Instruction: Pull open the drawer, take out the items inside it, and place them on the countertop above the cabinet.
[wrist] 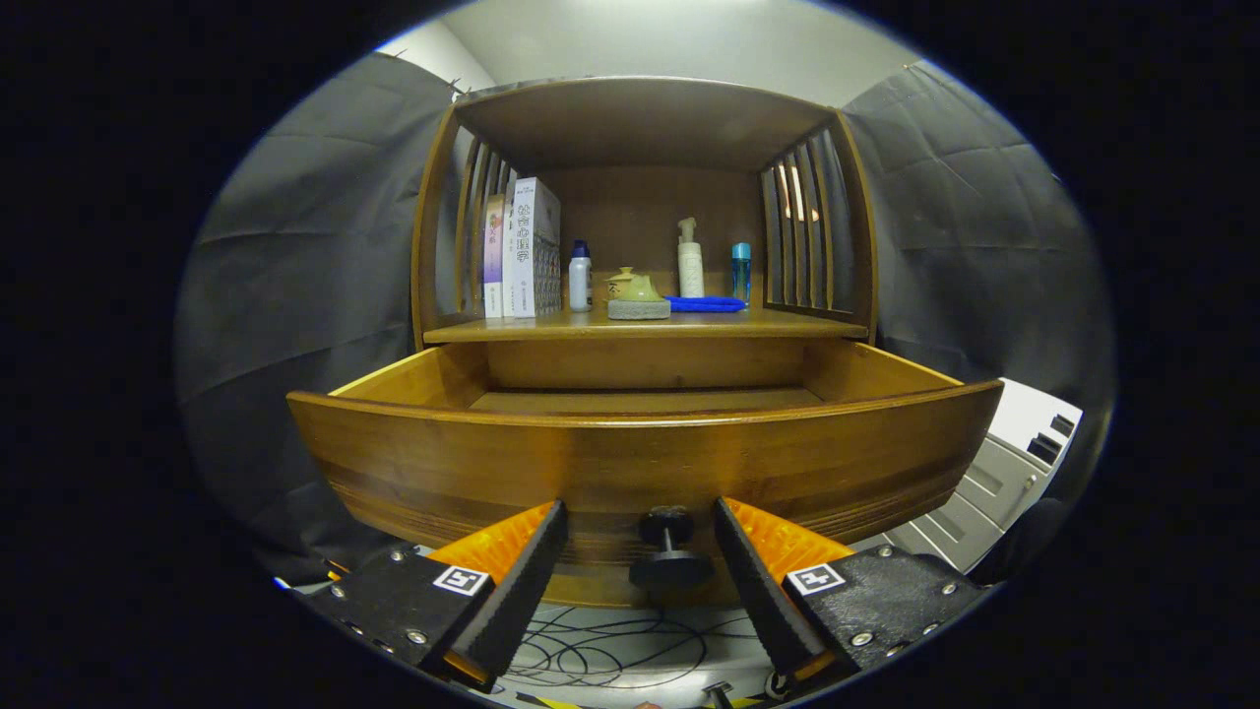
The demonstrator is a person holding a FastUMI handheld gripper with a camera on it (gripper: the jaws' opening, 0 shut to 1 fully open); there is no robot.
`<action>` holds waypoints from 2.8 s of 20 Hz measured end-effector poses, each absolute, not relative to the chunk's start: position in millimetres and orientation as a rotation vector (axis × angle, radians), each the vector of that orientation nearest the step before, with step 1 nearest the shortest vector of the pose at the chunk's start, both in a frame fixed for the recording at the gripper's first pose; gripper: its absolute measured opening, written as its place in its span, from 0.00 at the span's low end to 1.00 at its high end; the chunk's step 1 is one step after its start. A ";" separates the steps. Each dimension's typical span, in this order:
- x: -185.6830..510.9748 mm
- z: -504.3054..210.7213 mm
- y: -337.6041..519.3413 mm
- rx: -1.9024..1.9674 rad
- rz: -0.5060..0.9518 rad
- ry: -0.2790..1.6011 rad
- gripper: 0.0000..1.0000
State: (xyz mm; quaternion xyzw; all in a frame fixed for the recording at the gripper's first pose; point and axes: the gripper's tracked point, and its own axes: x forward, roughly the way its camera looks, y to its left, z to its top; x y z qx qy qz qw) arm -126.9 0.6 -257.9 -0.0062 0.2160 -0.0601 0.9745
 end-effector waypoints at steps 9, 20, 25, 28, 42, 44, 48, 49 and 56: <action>-78.9 -253.1 -7.0 -0.002 -0.106 0.419 0.94; -7.1 -264.8 -16.3 0.045 -0.103 0.411 0.92; 11.7 -268.5 -19.6 0.042 -0.100 0.398 0.92; 23.2 -270.1 -21.2 0.036 -0.098 0.392 0.92; 2.6 -208.2 -45.3 -0.001 -0.099 0.304 0.93; -0.5 -206.1 -45.7 0.000 -0.103 0.308 0.93; 10.7 -234.5 -35.9 -0.033 -0.063 0.387 0.93; 12.5 -229.6 -34.6 -0.046 -0.057 0.378 0.93; 6.8 -78.4 -28.3 -0.048 -0.048 0.117 0.93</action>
